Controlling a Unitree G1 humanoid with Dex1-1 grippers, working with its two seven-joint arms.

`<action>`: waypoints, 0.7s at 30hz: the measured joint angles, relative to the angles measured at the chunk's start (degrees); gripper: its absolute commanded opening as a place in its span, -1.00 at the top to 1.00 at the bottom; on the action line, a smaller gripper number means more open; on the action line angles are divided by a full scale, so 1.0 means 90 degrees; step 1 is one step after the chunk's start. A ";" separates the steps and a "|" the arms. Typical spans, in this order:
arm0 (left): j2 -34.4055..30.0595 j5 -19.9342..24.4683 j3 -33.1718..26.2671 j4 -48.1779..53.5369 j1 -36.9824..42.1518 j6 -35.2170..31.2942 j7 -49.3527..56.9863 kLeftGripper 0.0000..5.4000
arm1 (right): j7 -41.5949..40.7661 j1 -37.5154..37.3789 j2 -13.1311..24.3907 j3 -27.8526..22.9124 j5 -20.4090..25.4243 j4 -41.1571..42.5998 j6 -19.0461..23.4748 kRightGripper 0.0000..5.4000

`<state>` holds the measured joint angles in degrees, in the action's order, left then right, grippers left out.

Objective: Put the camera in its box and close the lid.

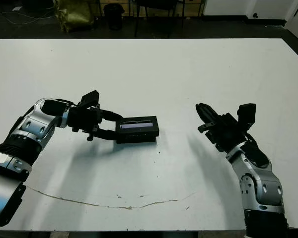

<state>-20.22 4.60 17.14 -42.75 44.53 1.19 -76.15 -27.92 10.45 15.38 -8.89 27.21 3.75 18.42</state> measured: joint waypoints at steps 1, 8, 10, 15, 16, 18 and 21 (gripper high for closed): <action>-0.0008 -0.0018 0.0000 -0.0032 0.0010 0.0015 -0.0003 0.12 | -0.0001 0.0000 0.0000 0.0000 -0.0001 0.0000 -0.0002 1.00; -0.0022 -0.0104 0.0004 -0.0201 0.0119 0.0012 -0.0141 0.12 | 0.0006 0.0000 0.0000 0.0000 -0.0024 0.0000 -0.0006 1.00; -0.0023 -0.0141 0.0005 -0.0257 0.0170 0.0019 -0.0195 0.12 | -0.0002 0.0000 0.0000 -0.0002 -0.0022 -0.0006 -0.0022 1.00; -0.0078 -0.0311 0.0059 -0.0259 0.0316 0.0080 -0.0295 0.12 | -0.0051 0.0000 -0.0001 -0.0002 -0.0027 -0.0039 -0.0123 1.00; -0.0103 -0.0341 0.0062 -0.0248 0.0337 0.0073 -0.0335 0.12 | -0.0048 0.0000 -0.0001 0.0001 -0.0050 -0.0038 -0.0126 1.00; -0.0241 -0.0424 0.0061 -0.0241 0.0383 0.0028 -0.0418 0.12 | -0.0042 -0.0001 0.0000 0.0004 -0.0074 -0.0037 -0.0126 1.00; -0.0309 -0.0448 0.0057 -0.0185 0.0413 -0.0103 -0.0509 0.12 | -0.0043 -0.0001 -0.0004 0.0003 -0.0066 -0.0037 -0.0125 1.00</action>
<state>-23.00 0.56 17.65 -44.42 48.25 0.26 -80.73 -28.30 10.45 15.35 -8.86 26.62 3.42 17.30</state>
